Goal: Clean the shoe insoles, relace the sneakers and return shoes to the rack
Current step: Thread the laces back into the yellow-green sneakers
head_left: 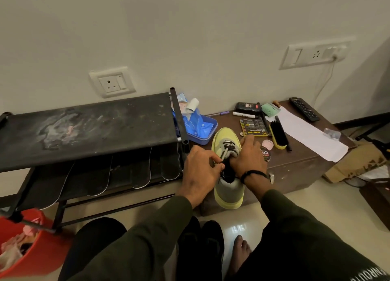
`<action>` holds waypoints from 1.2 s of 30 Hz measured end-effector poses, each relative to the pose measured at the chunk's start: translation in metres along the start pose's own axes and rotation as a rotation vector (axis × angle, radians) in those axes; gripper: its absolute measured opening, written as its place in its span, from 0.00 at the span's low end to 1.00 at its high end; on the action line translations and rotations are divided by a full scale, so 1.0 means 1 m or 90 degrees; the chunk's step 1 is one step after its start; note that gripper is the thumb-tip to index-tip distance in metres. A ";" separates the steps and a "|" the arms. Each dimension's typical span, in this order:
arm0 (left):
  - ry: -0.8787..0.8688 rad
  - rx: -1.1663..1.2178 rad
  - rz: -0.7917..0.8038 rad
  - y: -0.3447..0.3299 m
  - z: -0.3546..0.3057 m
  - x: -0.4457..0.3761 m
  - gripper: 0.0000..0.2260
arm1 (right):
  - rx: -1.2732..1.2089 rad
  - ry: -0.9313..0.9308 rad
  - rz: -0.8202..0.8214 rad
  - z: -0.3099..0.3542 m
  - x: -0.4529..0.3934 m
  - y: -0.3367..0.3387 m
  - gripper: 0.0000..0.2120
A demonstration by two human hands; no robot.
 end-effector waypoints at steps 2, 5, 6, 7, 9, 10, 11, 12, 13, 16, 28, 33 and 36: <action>-0.012 0.005 0.004 -0.004 0.001 0.000 0.14 | -0.001 -0.048 0.005 -0.004 -0.001 -0.002 0.30; -0.007 0.001 0.024 -0.011 0.000 0.001 0.12 | 0.007 -0.063 0.009 -0.008 -0.001 -0.001 0.29; -0.003 -0.026 0.025 -0.012 -0.001 0.001 0.09 | -0.008 -0.080 0.030 -0.011 0.001 0.001 0.28; 0.000 -0.045 0.025 -0.012 -0.002 -0.001 0.07 | -0.034 -0.103 0.056 -0.015 0.003 0.005 0.28; 0.011 -0.064 0.030 -0.015 -0.003 -0.004 0.07 | -0.094 -0.131 0.105 -0.019 0.011 0.018 0.25; 0.017 -0.067 0.034 -0.016 -0.004 -0.004 0.07 | -0.110 -0.117 0.126 -0.019 0.017 0.026 0.21; 0.021 -0.068 0.036 -0.017 -0.006 -0.005 0.08 | -0.120 -0.090 0.149 -0.017 0.023 0.033 0.17; 0.025 -0.062 0.040 -0.017 -0.009 -0.005 0.08 | -0.127 -0.056 0.175 -0.015 0.030 0.039 0.14; 0.031 -0.040 0.048 -0.019 -0.012 -0.005 0.09 | -0.139 -0.018 0.202 -0.012 0.038 0.045 0.10; 0.050 0.020 0.100 -0.026 -0.020 -0.003 0.10 | -0.116 0.127 0.238 0.001 0.056 0.056 0.10; -0.124 -0.022 0.218 0.000 -0.014 0.025 0.12 | 0.385 0.352 0.180 0.043 0.027 0.006 0.11; -0.236 -0.070 0.164 -0.005 -0.018 0.038 0.17 | 0.511 0.356 0.177 0.054 0.030 -0.001 0.14; -0.291 -0.088 0.158 -0.010 -0.022 0.044 0.17 | 0.469 0.376 0.127 0.052 0.034 0.007 0.10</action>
Point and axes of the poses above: each hand's wrist, its own x-axis away from the middle knuckle, its own y-axis out of the back of the hand, z = x × y, the point moved 7 cm from there along -x, towards the middle knuckle, and after that the axes turned 6 degrees about -z, right-handed, at the moved point
